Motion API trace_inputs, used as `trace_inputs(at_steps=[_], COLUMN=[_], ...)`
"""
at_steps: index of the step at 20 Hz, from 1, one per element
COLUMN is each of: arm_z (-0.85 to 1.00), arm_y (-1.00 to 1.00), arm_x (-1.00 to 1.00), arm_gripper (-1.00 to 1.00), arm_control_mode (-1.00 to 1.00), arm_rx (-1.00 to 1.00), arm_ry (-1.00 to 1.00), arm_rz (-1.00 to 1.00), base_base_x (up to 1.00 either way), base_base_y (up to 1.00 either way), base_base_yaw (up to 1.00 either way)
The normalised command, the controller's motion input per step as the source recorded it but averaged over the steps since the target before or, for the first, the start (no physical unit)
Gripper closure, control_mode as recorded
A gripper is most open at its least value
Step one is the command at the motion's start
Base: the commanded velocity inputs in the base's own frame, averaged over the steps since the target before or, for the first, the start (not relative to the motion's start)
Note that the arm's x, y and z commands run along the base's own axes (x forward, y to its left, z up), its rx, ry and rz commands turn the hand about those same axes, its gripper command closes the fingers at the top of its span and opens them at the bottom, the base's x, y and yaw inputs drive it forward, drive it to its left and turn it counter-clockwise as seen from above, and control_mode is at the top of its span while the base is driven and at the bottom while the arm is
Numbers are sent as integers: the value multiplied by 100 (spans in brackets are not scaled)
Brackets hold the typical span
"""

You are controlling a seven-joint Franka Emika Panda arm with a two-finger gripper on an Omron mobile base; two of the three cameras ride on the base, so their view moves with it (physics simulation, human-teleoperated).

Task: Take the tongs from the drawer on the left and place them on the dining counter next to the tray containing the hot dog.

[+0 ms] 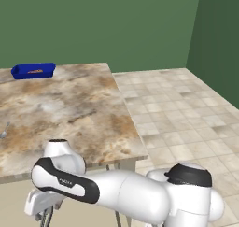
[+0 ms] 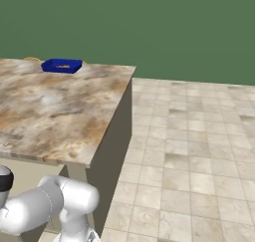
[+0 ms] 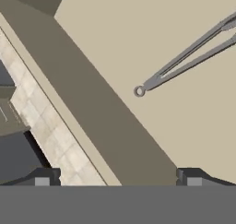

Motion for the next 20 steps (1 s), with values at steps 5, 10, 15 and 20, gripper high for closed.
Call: trace_inputs(at_steps=[5, 10, 15, 20], arm_z=[0, -15, -25, -17], arm_y=[0, 0, -3, -3], arm_x=[0, 0, 0, 0], arm_gripper=[-100, -100, -100, -100], arm_control_mode=[-100, -100, -100, -100], arm_rx=[-10, -21, -26, -15], arm_ry=[1, 0, 0, 0], arm_rz=[-20, -21, -13, -4], base_base_x=[0, 0, 0, 0], base_base_y=[0, 0, 0, 0], base_base_yaw=[0, 0, 0, 0])
